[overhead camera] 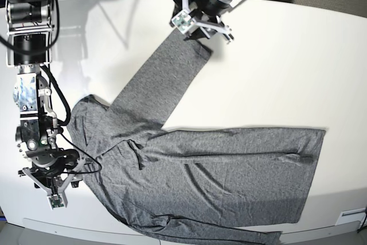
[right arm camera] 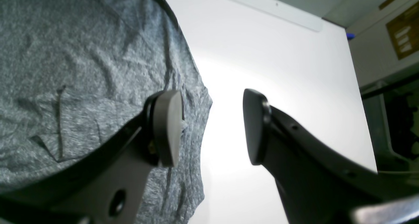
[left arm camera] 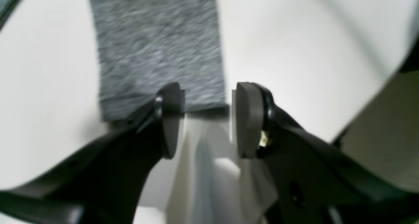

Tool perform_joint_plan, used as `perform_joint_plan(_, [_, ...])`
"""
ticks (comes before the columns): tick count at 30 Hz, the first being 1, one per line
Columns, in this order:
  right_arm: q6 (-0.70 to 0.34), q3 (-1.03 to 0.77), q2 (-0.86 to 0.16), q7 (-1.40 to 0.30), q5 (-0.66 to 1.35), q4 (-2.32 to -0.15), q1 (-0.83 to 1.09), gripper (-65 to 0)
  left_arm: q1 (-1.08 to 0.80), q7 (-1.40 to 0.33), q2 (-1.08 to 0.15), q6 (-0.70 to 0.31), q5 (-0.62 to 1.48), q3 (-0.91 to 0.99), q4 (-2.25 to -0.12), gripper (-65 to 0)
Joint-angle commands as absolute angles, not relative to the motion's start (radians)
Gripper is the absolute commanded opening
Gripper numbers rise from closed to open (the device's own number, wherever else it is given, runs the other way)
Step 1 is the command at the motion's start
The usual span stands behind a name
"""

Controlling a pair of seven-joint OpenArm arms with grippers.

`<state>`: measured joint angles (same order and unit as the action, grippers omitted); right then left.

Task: Fold the T-shirt properly
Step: 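Grasp the sleeve cuff with the left gripper and lift it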

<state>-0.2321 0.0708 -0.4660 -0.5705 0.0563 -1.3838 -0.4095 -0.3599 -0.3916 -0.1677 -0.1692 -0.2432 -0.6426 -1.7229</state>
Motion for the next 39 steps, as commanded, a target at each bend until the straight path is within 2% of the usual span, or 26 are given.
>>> perform_joint_plan(1, [-0.224, 0.063, -0.482, -0.548, 0.053, -1.404, -0.44, -36.6, -0.358, -0.364, -0.161, -0.169, -0.243, -0.645, -1.738, -37.9])
perform_joint_plan(14, [-0.224, 0.063, -0.479, -0.569, 0.057, -1.404, -0.44, -36.6, -0.323, -0.268, -0.144, -0.16, -0.267, -0.644, -1.58, -37.9])
perform_joint_plan(19, [-0.224, 0.063, -0.479, -0.57, 0.057, -1.404, -0.44, -36.6, -0.296, -0.269, -0.134, -0.094, -0.33, -0.644, -1.531, -38.6])
perform_joint_plan(23, [-0.224, 0.063, -0.479, -0.571, 0.057, -1.404, -0.44, -36.6, -0.296, -0.269, -0.137, -0.054, -0.43, -0.643, -1.531, -43.7])
perform_joint_plan(27, [-0.224, 0.063, -0.479, -0.572, 0.057, -1.404, -0.44, -36.6, -0.297, -0.272, -0.14, -0.052, -0.447, -0.643, -1.531, -45.4])
perform_joint_plan(29, [-0.224, 0.063, -0.479, -0.572, 0.057, -1.404, -0.44, -36.6, -0.296, -0.271, -0.145, -0.052, -0.445, -0.643, -1.531, -51.0])
perform_joint_plan(32, [-0.224, 0.063, -0.479, -0.573, 0.057, -1.404, -0.44, -36.6, -0.296, -0.271, -0.154, -0.052, -0.446, -0.643, -1.531, -65.0])
perform_joint_plan(39, [-0.224, 0.063, -0.479, -0.572, 0.057, -1.404, -0.44, -36.6, -0.293, -0.268, -0.164, -0.051, -0.525, -0.643, -1.543, -65.0])
